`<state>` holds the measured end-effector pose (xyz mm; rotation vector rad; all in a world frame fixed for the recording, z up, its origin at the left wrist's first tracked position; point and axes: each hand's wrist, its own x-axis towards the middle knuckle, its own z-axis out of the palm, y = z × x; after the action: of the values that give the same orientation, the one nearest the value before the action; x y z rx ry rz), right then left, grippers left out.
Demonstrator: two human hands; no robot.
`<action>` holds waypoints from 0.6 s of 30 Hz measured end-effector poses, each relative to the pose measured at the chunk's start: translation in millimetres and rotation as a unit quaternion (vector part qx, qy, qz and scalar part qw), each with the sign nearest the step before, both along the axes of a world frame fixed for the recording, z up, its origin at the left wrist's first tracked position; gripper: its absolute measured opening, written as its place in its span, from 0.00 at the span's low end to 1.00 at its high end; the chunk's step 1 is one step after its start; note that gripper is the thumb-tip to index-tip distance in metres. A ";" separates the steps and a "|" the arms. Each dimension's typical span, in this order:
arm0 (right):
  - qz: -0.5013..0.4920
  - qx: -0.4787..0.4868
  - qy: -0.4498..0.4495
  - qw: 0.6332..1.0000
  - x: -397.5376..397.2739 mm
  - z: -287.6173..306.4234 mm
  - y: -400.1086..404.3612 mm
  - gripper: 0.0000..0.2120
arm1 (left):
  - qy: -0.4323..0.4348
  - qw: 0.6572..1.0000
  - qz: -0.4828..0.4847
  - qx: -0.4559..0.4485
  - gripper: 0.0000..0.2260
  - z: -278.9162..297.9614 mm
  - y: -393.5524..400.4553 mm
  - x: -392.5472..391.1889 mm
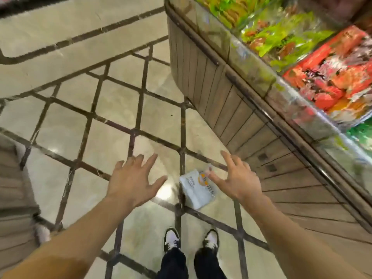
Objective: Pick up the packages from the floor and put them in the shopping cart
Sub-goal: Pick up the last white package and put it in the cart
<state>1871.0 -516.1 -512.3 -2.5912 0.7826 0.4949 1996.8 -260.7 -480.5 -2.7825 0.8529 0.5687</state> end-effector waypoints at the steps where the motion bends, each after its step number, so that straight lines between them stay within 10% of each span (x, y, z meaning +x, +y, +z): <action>1: -0.016 0.013 0.003 1.000 -1.3 -35.9 -0.9 0.45 | 0.008 1.000 -0.002 0.001 0.42 -32.7 -4.9 2.6; 11: -0.206 0.114 0.086 0.968 -71.1 -396.5 13.8 0.47 | 0.099 0.995 0.016 -0.026 0.37 -397.5 -74.8 -38.6; 18: -0.492 0.196 0.068 0.846 -75.2 -553.8 24.7 0.59 | 0.084 0.984 0.047 -0.152 0.35 -575.4 -107.8 -53.4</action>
<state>1795.9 -491.3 -1066.1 -1.4941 1.6821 0.4299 1943.4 -368.5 -1056.0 -3.0991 0.9126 0.7574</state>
